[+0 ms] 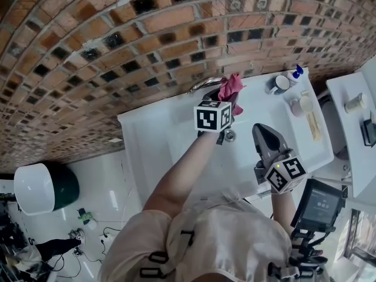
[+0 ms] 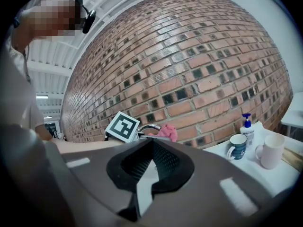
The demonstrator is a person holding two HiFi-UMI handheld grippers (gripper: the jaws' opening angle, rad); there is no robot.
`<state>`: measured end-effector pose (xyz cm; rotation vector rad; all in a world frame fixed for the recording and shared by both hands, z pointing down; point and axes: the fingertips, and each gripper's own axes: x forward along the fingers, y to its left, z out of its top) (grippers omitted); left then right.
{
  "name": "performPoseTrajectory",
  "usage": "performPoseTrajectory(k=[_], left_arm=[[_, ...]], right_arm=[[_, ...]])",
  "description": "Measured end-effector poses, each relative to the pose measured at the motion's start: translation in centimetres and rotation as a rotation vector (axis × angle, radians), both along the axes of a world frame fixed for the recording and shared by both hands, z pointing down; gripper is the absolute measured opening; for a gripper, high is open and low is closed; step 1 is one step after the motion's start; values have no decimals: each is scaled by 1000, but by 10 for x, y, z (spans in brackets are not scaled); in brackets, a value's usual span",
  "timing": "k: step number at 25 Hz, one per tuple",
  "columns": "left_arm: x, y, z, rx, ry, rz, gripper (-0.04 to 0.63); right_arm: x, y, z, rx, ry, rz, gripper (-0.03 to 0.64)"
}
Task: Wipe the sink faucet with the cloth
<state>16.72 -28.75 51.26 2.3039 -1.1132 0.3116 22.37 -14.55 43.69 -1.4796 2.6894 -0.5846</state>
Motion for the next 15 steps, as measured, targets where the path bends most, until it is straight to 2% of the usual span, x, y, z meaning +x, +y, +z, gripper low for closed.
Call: performPoseTrajectory(k=[7,9,12,15], left_arm=[[-1,7,25,-92,-25,35,166],[-6,12,20,-92,-21,29,166],[-7,24,-3,-31,6,36,166],[-13,36,-46,97,22,42,166]], right_arm=[[-2,-1,-6,6,-14,-3,-10],[-5,2,-10,13,-11,-12,-9],[-8,7,-17,28,-13,-19,-9],[-13,11,-25,47,-17,-32,-10]])
